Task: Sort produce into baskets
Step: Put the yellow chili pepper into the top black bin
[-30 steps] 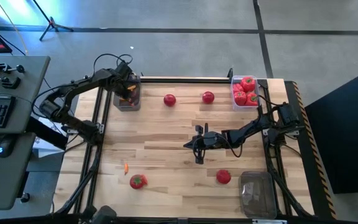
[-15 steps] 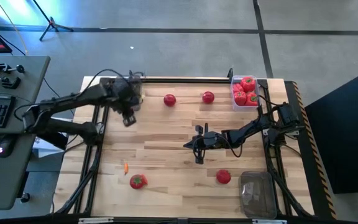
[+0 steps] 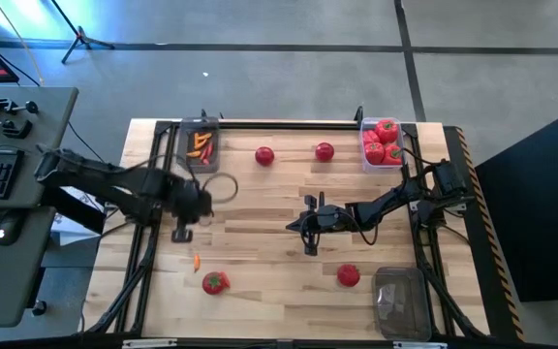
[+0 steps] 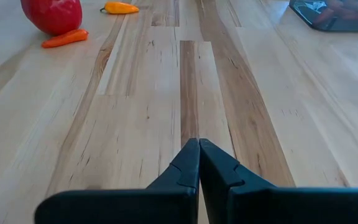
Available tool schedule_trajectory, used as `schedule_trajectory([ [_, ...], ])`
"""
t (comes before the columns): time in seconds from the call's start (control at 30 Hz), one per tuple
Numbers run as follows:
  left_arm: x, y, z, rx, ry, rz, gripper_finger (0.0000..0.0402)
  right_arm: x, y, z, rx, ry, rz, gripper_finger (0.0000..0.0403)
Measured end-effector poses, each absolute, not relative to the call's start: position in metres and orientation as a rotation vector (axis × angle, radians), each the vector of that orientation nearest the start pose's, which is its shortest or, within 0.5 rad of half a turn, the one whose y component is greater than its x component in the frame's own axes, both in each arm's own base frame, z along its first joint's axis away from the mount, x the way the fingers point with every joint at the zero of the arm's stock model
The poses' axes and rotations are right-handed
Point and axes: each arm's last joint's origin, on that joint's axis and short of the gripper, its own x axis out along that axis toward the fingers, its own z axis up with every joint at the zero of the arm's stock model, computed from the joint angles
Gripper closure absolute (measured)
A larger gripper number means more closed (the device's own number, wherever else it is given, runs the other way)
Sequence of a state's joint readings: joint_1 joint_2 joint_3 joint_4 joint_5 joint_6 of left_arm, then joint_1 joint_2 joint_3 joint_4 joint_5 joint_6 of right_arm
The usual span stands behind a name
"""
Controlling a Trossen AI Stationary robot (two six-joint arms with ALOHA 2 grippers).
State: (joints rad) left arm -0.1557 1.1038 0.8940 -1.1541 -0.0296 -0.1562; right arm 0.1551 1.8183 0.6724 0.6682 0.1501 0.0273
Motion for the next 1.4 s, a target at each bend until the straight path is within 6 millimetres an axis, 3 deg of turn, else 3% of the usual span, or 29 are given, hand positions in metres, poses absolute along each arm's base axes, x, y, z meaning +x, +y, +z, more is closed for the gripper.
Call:
schedule_trajectory([
  [0.17,0.17,-0.057,0.246,0.099,1.406,-0.148,0.0401,0.323,0.046,0.117,-0.046,0.473,-0.001,0.0403],
  [0.43,0.173,-0.095,0.223,0.225,1.519,-0.22,0.0395,0.323,0.046,0.117,-0.046,0.473,-0.001,0.0403],
  [0.7,0.182,-0.133,0.195,0.347,1.513,-0.307,0.0331,0.323,0.046,0.117,-0.046,0.473,-0.001,0.0403],
  [0.87,0.181,-0.146,0.179,0.457,1.55,-0.333,0.0282,0.323,0.046,0.117,-0.046,0.473,-0.001,0.0403],
  [1.0,0.178,-0.158,0.168,0.544,1.566,-0.387,0.0267,0.323,0.046,0.117,-0.046,0.473,-0.001,0.0403],
  [1.2,0.174,-0.168,0.155,0.675,1.557,-0.382,0.028,0.323,0.046,0.117,-0.048,0.473,-0.001,0.0403],
  [1.4,0.17,-0.163,0.142,0.673,1.555,-0.374,0.0311,0.323,0.046,0.117,-0.054,0.473,0.001,0.0403],
])
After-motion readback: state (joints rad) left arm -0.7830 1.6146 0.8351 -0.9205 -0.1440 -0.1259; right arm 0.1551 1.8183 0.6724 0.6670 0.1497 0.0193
